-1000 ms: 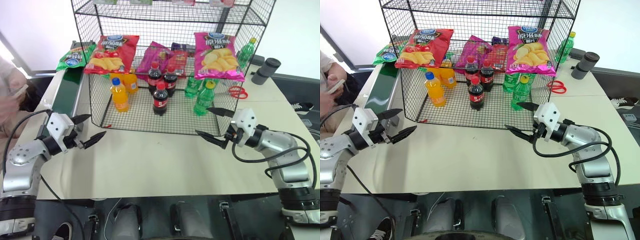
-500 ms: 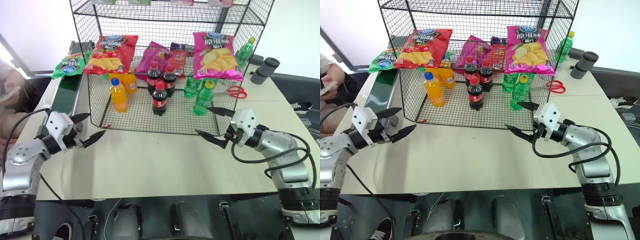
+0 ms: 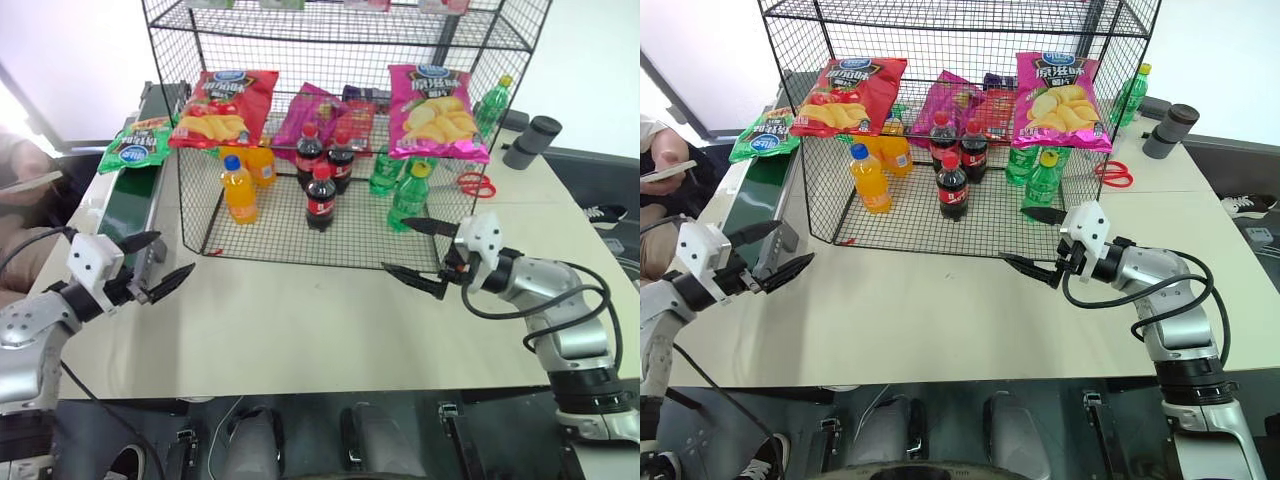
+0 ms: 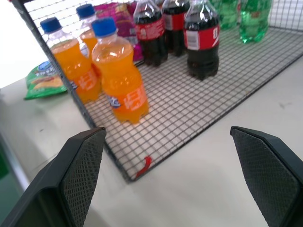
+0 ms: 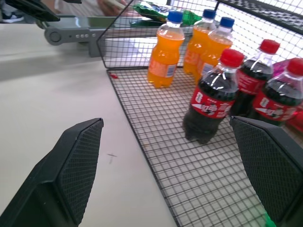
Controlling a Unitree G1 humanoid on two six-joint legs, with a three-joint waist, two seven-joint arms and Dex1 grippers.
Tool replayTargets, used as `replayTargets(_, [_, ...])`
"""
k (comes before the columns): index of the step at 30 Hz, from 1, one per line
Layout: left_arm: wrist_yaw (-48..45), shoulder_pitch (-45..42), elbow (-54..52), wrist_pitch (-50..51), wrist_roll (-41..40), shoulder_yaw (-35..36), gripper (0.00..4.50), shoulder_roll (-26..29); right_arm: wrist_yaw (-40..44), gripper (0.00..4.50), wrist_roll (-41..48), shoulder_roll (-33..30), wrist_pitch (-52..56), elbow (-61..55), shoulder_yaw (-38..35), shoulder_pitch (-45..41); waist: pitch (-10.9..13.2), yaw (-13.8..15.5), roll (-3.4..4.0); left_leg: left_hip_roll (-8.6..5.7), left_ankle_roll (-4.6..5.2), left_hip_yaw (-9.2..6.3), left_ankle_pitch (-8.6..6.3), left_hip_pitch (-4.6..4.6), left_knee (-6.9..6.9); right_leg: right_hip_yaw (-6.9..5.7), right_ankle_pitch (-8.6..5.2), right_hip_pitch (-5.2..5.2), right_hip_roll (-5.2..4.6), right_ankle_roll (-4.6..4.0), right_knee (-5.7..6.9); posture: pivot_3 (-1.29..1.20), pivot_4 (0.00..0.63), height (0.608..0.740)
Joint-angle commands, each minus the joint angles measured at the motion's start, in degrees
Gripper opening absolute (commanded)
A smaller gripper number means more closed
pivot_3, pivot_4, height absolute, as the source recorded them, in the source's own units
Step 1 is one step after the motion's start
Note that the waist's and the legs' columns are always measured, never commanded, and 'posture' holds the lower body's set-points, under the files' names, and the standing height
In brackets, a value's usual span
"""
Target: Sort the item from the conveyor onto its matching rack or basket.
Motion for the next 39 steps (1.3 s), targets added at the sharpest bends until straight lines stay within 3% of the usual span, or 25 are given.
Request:
replayTargets(1, [2.6, 3.6, -4.6, -1.6, 0.9, 4.7, 4.5, 0.9, 0.6, 4.45, 5.3, 1.9, 4.9, -2.5, -0.1, -1.6, 0.0, -0.3, 0.0, 0.0, 0.0, 0.01, 0.0, 0.0, 0.0, 0.01, 0.0, 0.0, -0.01, 0.0, 0.0, 0.0, 0.15, 0.74])
replayTargets(5, [2.6, 8.4, -8.4, -2.7, -1.6, 9.8, 4.5, 0.4, 1.0, 4.45, 3.5, 3.6, 4.4, -2.1, 2.2, -2.7, 0.0, -0.2, 0.01, 0.03, 0.0, 0.0, 0.0, 0.01, -0.03, 0.0, 0.0, -0.02, 0.0, -0.01, 0.01, 0.0, 0.15, 0.74])
replayTargets(13, [8.4, 20.2, -13.1, -7.6, 2.6, 18.6, 4.5, -3.5, 3.5, 4.45, 0.9, 7.3, 2.7, 2.0, 7.8, -7.0, 0.0, -0.2, -0.01, 0.02, 0.02, 0.04, -0.02, 0.01, -0.04, -0.02, -0.01, -0.03, -0.05, -0.02, -0.03, 0.0, 0.15, 0.74])
replayTargets(19, [14.4, 23.7, -9.9, -18.9, 15.9, 21.3, 4.5, -2.3, 4.5, 4.45, -1.0, 11.0, 1.5, 3.7, 11.4, -8.8, 0.0, 0.0, -0.06, 0.0, 0.02, 0.05, -0.02, 0.01, -0.03, -0.02, -0.1, -0.02, -0.09, -0.22, -0.04, 0.0, 0.15, 0.74])
replayTargets(22, [20.1, 26.4, -4.4, -27.7, 28.6, 21.9, 4.5, 0.9, 5.7, 4.45, -2.3, 11.8, 0.9, 3.1, 13.8, -8.7, -0.1, -0.2, -0.07, 0.02, 0.02, 0.05, -0.02, 0.01, -0.07, -0.03, -0.1, -0.06, -0.07, -0.21, -0.04, 0.0, 0.15, 0.74])
replayTargets(27, [29.0, 27.0, 1.9, -33.9, 39.7, 20.4, 4.5, 4.5, 7.8, 4.45, -5.0, 11.1, -1.7, 3.7, 16.0, -9.2, -0.1, -0.2, -0.07, 0.02, 0.02, 0.15, -0.02, 0.0, -0.14, -0.02, -0.11, -0.13, -0.13, -0.22, -0.06, 0.0, 0.15, 0.74])
replayTargets(30, [33.1, 26.4, 4.6, -35.3, 44.0, 18.7, 4.5, 5.8, 9.7, 4.45, -6.7, 9.7, -3.8, 3.3, 17.1, -8.3, -0.1, -0.1, -0.07, 0.02, 0.02, 0.17, -0.03, 0.0, -0.14, -0.02, -0.11, -0.13, -0.17, -0.23, -0.07, 0.0, 0.15, 0.74])
replayTargets(39, [37.9, 22.0, 11.0, -37.7, 45.1, 13.5, 4.5, 9.6, 8.6, 4.45, -2.1, 10.4, 0.1, 0.9, 14.3, -7.8, -0.1, -0.3, -0.08, 0.04, 0.02, 0.18, -0.03, 0.0, -0.14, -0.05, -0.09, -0.13, -0.17, -0.22, -0.06, 0.0, 0.15, 0.74])
